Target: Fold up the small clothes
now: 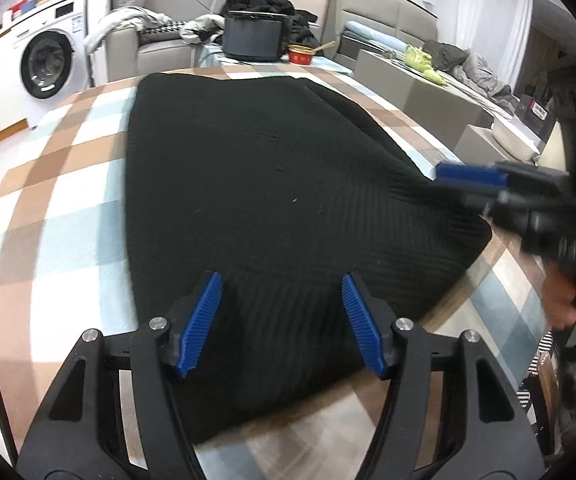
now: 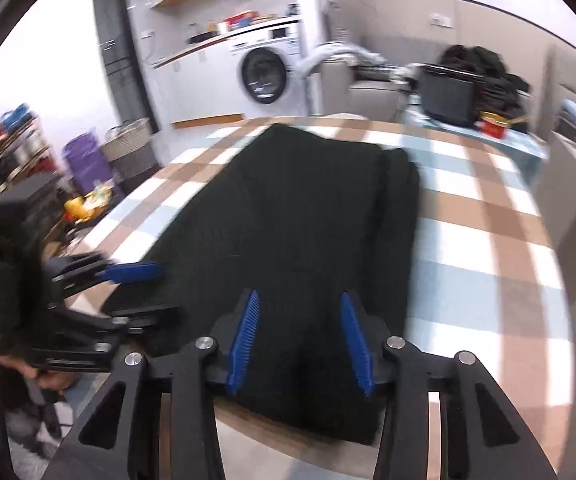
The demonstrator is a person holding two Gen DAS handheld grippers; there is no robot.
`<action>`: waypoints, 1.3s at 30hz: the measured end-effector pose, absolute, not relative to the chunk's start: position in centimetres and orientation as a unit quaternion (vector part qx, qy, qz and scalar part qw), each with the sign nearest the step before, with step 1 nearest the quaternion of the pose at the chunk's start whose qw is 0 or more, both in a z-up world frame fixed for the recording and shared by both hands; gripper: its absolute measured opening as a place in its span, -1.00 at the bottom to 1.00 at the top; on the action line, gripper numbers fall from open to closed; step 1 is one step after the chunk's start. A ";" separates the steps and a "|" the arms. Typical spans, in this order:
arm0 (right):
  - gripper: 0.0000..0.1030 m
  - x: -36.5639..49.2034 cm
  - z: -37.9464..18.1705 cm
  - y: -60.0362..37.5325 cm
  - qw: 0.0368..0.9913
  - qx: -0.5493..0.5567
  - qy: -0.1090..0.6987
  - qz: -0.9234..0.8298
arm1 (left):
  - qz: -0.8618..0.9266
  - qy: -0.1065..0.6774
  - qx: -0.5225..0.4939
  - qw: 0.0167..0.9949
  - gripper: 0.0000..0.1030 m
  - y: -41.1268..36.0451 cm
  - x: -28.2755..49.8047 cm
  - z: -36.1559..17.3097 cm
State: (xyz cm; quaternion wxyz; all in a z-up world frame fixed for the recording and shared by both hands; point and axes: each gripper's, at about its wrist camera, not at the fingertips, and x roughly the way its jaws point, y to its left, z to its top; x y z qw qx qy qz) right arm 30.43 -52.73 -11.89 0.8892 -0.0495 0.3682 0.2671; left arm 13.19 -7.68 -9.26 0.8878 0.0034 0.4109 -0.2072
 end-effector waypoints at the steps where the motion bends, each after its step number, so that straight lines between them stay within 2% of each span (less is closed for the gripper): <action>1: -0.15 30.7 -12.6 -51.7 0.883 -0.058 0.376 0.275 | -0.209 0.415 0.001 0.886 0.30 -7.8 13.6 -9.5; 5: -0.15 31.8 -15.6 -49.6 0.874 -0.094 0.386 0.280 | -0.229 0.423 -0.015 0.876 0.34 -7.1 14.2 -9.9; 9: -0.16 31.3 -15.5 -51.0 0.886 -0.122 0.380 0.236 | -0.230 0.420 -0.007 0.878 0.34 -6.3 13.6 -10.0; 13: -0.15 30.9 -13.8 -53.1 0.874 -0.091 0.419 0.230 | -0.227 0.430 -0.005 0.874 0.34 -5.8 13.5 -9.6; 16: -0.12 31.6 -12.4 -53.3 0.880 -0.074 0.400 0.243 | -0.217 0.433 -0.009 0.875 0.34 -5.7 14.8 -9.2; 22: -0.13 37.5 -14.0 -53.0 0.871 -0.011 0.440 0.218 | -0.178 0.437 -0.018 0.882 0.34 -4.9 19.6 -9.1; 24: -0.31 39.4 -14.9 -52.8 0.869 0.006 0.449 0.210 | -0.168 0.444 -0.019 0.880 0.34 -4.6 20.8 -9.5; 25: -0.63 39.9 -14.8 -52.8 0.872 0.006 0.446 0.200 | -0.165 0.448 -0.020 0.878 0.34 -4.4 21.2 -9.7; 26: -0.82 40.2 -14.3 -52.8 0.876 0.007 0.439 0.201 | -0.167 0.447 -0.019 0.879 0.34 -4.2 21.2 -9.7; 29: -0.83 40.1 -12.7 -53.7 0.886 0.015 0.419 0.200 | -0.168 0.448 -0.006 0.878 0.34 -3.8 21.1 -9.7; 33: -0.79 40.9 -14.0 -53.3 0.868 -0.019 0.455 0.197 | -0.166 0.451 -0.006 0.877 0.34 -3.4 21.1 -9.0; 35: -0.55 41.1 -13.3 -53.7 0.864 -0.003 0.454 0.215 | -0.169 0.441 0.000 0.882 0.34 -3.4 21.4 -8.0; 37: -0.39 41.6 -12.7 -54.3 0.868 0.030 0.441 0.227 | -0.169 0.435 0.003 0.884 0.34 -3.7 22.1 -7.4; 39: -0.34 42.6 -12.7 -54.1 0.866 0.039 0.444 0.227 | -0.173 0.432 0.000 0.885 0.34 -3.9 23.7 -7.4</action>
